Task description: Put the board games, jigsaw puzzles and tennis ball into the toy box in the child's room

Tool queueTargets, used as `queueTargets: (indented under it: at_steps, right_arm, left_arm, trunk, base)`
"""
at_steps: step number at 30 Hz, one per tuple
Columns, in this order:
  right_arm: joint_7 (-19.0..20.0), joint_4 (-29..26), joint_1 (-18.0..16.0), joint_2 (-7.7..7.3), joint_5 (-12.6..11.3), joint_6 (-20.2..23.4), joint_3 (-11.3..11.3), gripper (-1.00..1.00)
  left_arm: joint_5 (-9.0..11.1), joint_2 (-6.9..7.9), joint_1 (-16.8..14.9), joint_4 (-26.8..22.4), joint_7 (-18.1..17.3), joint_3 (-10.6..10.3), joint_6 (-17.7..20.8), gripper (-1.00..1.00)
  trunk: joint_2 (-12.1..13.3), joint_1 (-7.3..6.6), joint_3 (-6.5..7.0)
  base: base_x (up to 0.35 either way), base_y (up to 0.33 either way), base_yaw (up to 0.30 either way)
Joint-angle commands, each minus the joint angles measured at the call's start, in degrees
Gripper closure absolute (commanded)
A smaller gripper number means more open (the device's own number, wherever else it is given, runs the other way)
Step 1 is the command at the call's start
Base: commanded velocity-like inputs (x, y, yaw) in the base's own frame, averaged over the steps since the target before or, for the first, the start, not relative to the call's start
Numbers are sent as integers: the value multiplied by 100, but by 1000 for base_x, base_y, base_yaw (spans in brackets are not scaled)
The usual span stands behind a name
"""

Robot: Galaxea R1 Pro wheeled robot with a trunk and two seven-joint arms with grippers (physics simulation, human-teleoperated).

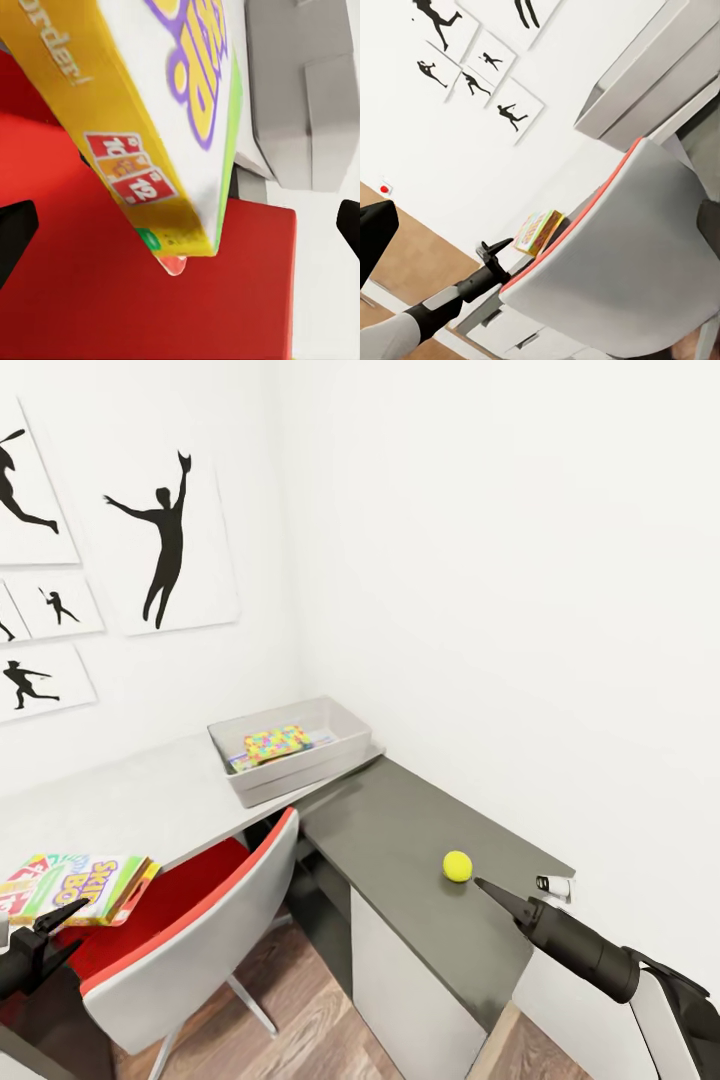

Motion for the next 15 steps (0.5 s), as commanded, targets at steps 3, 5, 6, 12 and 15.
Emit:
queueTargets:
  at_steps: [3,5,6,12,15]
  right_arm:
    - [3,-2,-3,1,-21,34,-2,-100]
    - [3,-1,-3,1,-21,34,-2,-100]
    - [3,1,-3,1,-19,34,-2,-100]
    - [-5,5,-3,2,-10,34,2,-100]
    - [-5,5,-3,2,-10,34,3,-100]
  left_arm:
    - [-3,0,-7,3,-16,13,26,-100]
    - [-3,0,-6,3,-16,13,26,-100]
    - [-3,0,-7,3,-15,13,26,-100]
    - [-3,0,-7,3,-12,13,26,-100]
    - [-3,0,-7,3,-13,13,26,-100]
  trunk:
    - [-3,2,-6]
    - [-3,2,-6]
    - [-3,2,-6]
    - [-3,2,-6]
    - [-3,2,-6]
  base:
    - [173,58,0]
    - [114,30,0]
    - [73,19,0]
    - [27,7,0]
    - [8,2,0]
